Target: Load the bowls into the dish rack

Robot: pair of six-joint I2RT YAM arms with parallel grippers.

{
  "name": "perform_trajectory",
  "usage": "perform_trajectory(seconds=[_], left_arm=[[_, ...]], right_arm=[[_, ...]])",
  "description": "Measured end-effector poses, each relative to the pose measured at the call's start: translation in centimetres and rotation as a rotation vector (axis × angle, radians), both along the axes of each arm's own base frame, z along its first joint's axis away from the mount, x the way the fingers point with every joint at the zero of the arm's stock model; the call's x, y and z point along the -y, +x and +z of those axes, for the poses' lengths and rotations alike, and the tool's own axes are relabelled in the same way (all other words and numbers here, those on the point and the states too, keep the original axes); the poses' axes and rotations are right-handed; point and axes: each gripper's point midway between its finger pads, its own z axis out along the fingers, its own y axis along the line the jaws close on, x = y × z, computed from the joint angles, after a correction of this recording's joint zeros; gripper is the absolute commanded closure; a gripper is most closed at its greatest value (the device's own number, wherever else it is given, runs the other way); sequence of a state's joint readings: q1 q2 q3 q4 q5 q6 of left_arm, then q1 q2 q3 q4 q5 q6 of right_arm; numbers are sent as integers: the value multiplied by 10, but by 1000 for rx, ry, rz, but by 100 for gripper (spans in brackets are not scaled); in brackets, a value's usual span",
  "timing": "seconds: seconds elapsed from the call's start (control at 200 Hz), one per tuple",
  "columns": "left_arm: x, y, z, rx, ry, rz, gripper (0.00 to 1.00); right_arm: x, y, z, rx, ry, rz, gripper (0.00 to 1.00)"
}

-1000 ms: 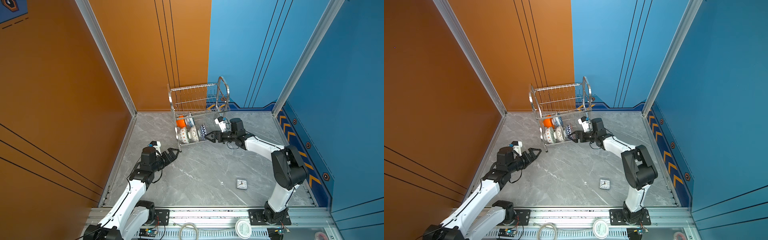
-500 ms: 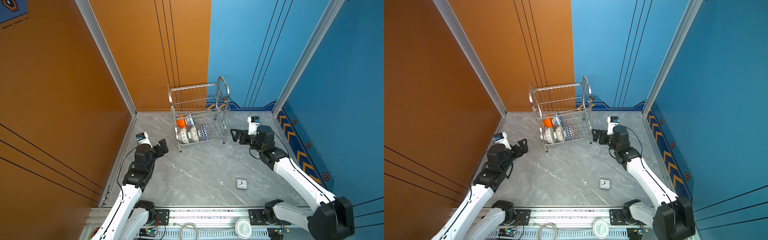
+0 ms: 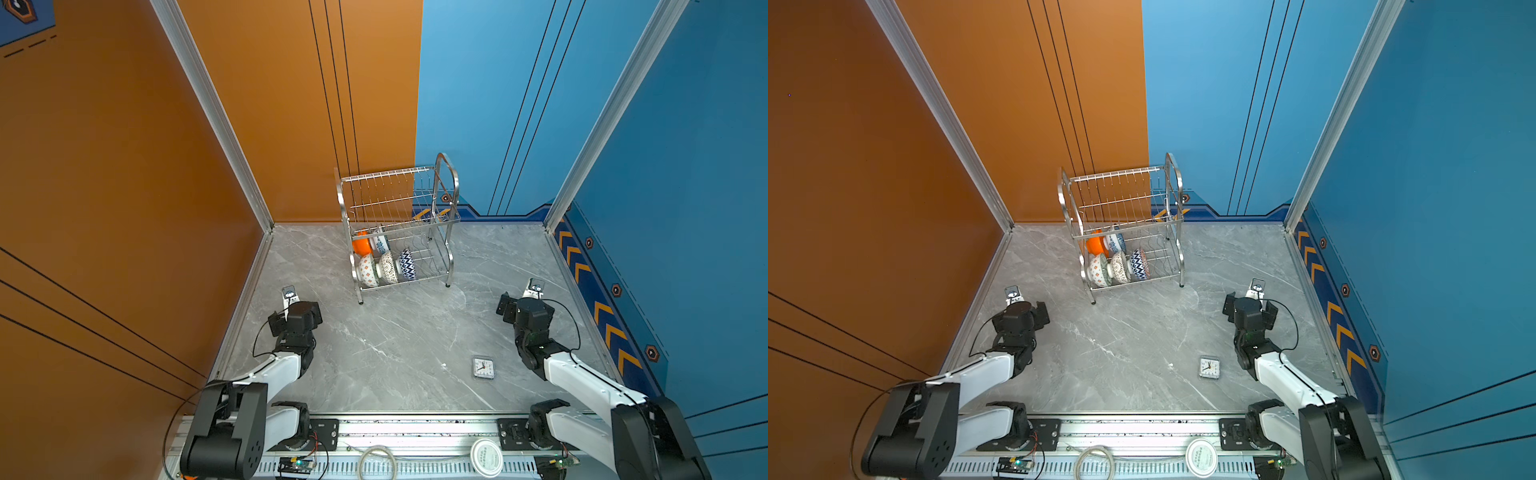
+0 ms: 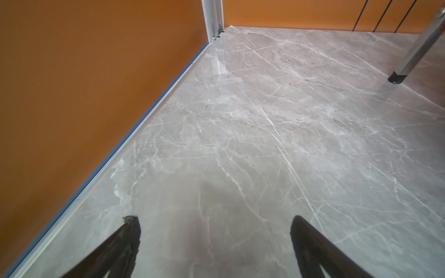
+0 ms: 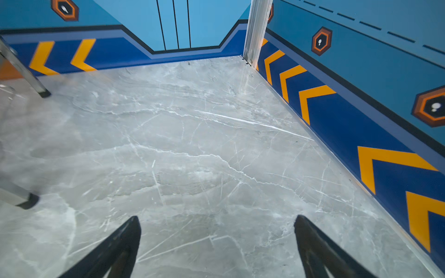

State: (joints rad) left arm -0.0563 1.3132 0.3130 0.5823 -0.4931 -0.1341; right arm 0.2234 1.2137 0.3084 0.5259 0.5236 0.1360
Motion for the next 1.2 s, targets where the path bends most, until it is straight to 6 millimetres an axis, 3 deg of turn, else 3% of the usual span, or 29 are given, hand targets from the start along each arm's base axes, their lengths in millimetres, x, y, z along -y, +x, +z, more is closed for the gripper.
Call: perform_trajectory(seconds=[0.12, 0.235, 0.37, 0.46, 0.51, 0.635, 1.201], left_arm=[[7, 26, 0, 40, 24, -42, 2], [27, 41, -2, 29, 56, -119, 2], [35, 50, 7, 92, 47, -185, 2], [41, 50, 2, 92, 44, -235, 2], [44, 51, 1, 91, 37, -256, 2], [43, 52, 1, 95, 28, -265, 2], [43, 52, 2, 100, 26, -269, 2]], right_arm=[[-4, 13, -9, 5, -99, 22, 0], [-8, 26, -12, 42, -120, 44, 0], [5, 32, -8, 83, -72, 50, 0], [20, 33, -11, 124, -37, 18, 0], [22, 32, -17, 102, -19, 21, 0], [26, 41, -12, 115, 17, 14, 0], [16, 48, -10, 112, 36, 58, 0]])
